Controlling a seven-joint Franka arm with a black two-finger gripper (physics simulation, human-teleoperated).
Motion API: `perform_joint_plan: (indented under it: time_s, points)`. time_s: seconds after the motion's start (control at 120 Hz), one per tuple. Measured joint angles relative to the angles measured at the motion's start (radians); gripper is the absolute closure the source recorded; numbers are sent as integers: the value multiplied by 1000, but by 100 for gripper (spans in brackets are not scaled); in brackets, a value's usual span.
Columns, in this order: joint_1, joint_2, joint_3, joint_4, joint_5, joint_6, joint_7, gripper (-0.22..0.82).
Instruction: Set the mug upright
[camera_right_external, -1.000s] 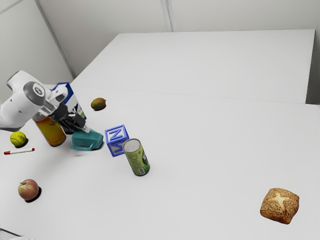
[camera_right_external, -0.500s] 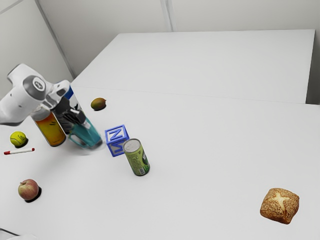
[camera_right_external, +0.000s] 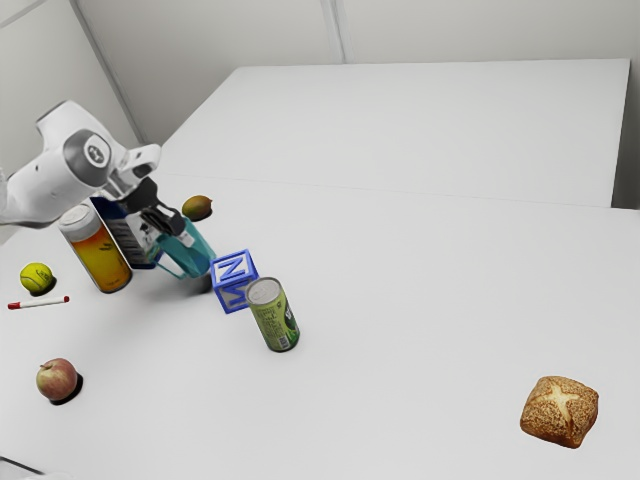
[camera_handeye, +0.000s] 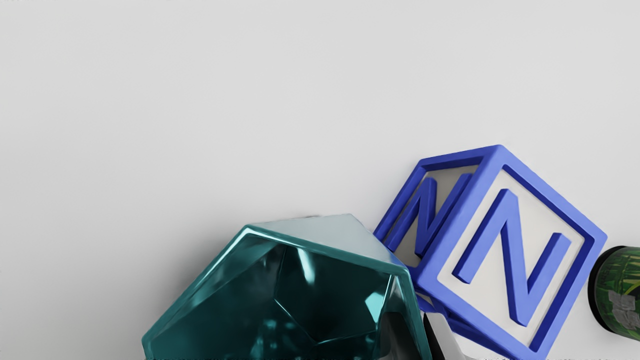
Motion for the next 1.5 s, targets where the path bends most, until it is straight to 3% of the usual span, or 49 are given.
perform_joint_plan:
  time_s: [0.258, 0.517, 1.158, 1.2, 1.375, 1.5]
  points:
    - [-46, -12, -1, 1, 211, 17, -61, 78]
    - [-92, 8, -3, -13, 401, 118, -115, 79]
    - [-116, -21, -4, -152, 474, 202, -227, 78]
    - [-116, -21, -4, -153, 474, 205, -230, 75]
    - [-117, -25, -4, -154, 468, 210, -236, 44]
    - [-124, -47, -6, -153, 467, 209, -240, 30]
